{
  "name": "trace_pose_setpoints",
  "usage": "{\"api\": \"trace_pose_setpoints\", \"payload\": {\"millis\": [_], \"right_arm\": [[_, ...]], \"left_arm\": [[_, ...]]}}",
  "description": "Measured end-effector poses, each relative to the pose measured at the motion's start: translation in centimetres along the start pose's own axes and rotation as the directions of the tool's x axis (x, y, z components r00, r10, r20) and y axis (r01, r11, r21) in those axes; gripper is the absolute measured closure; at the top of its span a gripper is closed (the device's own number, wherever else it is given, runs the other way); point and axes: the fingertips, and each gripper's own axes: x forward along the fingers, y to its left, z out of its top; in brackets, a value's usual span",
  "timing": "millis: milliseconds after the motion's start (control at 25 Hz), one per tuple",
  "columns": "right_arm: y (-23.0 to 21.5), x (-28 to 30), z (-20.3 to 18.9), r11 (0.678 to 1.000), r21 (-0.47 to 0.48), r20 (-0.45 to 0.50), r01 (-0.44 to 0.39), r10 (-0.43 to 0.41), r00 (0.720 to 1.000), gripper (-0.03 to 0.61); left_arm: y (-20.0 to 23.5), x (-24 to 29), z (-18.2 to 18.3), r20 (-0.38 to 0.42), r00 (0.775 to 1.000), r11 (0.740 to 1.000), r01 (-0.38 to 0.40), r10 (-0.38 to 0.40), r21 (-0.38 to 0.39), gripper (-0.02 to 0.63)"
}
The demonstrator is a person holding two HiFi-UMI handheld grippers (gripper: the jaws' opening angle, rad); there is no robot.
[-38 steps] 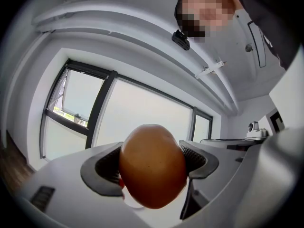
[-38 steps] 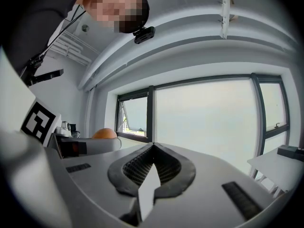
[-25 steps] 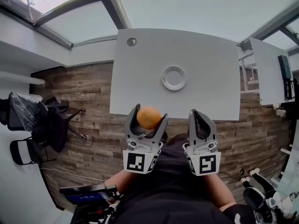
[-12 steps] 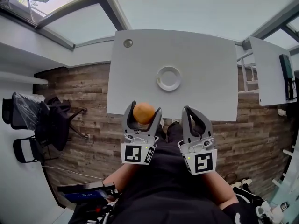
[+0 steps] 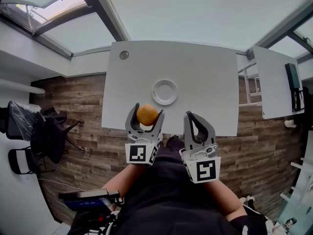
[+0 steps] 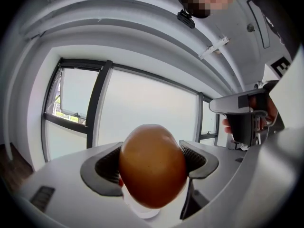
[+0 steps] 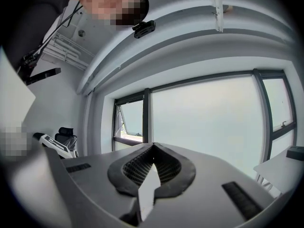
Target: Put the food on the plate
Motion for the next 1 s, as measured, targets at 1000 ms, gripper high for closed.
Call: {"api": "trace_pose_setpoints", "payload": {"millis": [1000], "right_arm": [[-2.9, 1.4, -0.3, 1.000, -0.014, -0.008, -0.025, 0.024, 1.000, 0.581]], "left_arm": [[1.4, 8.8, -9.3, -0.182, 0.983, 0.998, 0.033, -0.024, 0.046, 0.239]]}}
